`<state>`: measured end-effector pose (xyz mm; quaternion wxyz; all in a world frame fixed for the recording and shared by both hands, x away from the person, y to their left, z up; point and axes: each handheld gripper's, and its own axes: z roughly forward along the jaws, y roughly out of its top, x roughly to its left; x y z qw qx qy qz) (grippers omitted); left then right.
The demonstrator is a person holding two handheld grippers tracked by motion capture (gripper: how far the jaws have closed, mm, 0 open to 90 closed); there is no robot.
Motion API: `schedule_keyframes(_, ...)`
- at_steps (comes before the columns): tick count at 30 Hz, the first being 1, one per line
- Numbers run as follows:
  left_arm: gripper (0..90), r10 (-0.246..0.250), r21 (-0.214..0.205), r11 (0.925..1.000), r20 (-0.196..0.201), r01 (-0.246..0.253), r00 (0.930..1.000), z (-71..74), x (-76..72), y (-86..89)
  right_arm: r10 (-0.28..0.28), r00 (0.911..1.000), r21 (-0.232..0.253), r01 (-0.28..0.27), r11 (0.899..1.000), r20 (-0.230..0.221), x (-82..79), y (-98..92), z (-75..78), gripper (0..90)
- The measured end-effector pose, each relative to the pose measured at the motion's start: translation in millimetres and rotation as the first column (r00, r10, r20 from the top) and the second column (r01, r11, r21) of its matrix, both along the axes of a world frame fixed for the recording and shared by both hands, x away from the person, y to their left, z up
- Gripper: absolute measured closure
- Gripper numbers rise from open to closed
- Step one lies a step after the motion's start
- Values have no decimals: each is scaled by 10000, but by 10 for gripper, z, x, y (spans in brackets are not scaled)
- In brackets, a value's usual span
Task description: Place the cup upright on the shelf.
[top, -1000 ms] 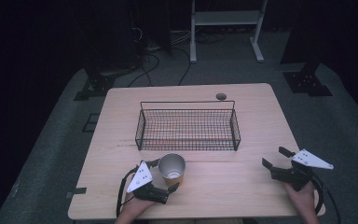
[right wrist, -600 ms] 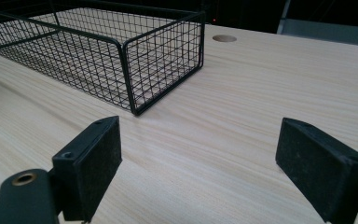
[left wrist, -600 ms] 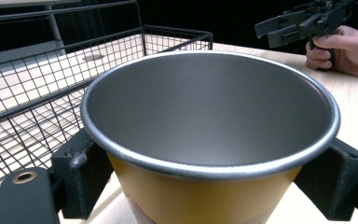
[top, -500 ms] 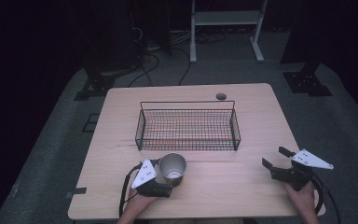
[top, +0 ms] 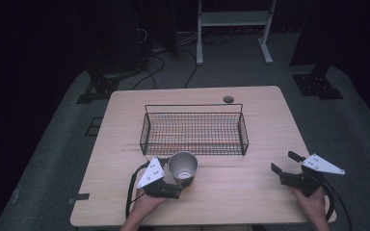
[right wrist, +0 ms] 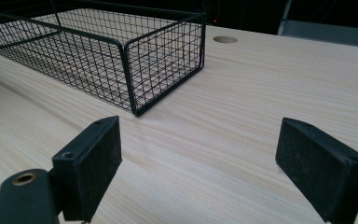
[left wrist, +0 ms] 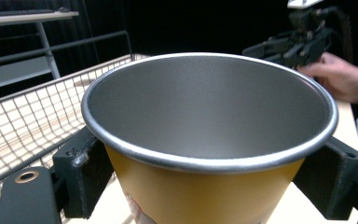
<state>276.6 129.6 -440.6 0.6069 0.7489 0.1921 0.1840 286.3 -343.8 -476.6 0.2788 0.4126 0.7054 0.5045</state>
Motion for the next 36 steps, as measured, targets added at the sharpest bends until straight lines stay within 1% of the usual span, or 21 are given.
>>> schedule_keyframes(2,143,-9,-41,10000,73,10,10000,43,20,-23,-13,10000,7,13,10000,-20,0,-2,1,133)
schedule_keyframes(4,143,-34,11,10000,142,33,9999,74,39,-41,-20,10000,28,20,10000,-29,0,-3,1,132)
schedule_keyframes(8,143,-115,-162,9998,169,118,9998,147,110,-90,-5,10000,-10,5,10000,-8,-1,2,0,133)
schedule_keyframes(13,144,-228,-91,9997,243,230,9994,285,268,-188,-2,10000,30,2,10000,-12,0,-2,1,132)
schedule_keyframes(18,144,-377,-220,9990,356,385,9987,462,439,-279,2,10000,40,-2,10000,-23,0,-1,1,133)
schedule_keyframes(21,144,-445,-177,9988,508,455,9977,565,533,-318,23,10000,54,-23,10000,-12,-1,-3,1,133)
schedule_keyframes(22,144,-540,-209,9983,567,552,9969,610,583,-331,30,10000,41,-30,10000,-8,-2,-2,2,133)
schedule_keyframes(23,144,-649,-350,9972,516,668,9966,641,634,-336,32,10000,24,-32,10000,2,-2,0,1,133)
schedule_keyframes(25,144,-698,-442,9965,417,716,9967,684,707,-344,13,10000,50,-13,10000,-9,0,-2,1,133)
schedule_keyframes(29,144,-696,-359,9968,332,708,9970,751,876,-372,18,10000,108,-18,9999,-12,0,-8,2,133)
schedule_keyframes(32,144,-643,-370,9972,236,651,9977,765,971,-377,24,10000,111,-24,9999,4,1,-9,3,132)
schedule_keyframes(33,144,-643,-370,9972,236,651,9977,765,971,-377,11,10000,118,-11,9999,-6,1,-10,3,132)
schedule_keyframes(34,143,-583,-398,9975,208,591,9981,766,1036,-382,-1,10000,137,1,9999,-18,1,-10,3,132)
schedule_keyframes(35,143,-583,-398,9975,208,591,9981,766,1036,-382,-1,10000,137,1,9999,-18,1,-10,3,132)
schedule_keyframes(36,144,-590,-292,9978,188,595,9981,767,1084,-390,7,10000,146,-7,9999,-18,1,-11,3,132)
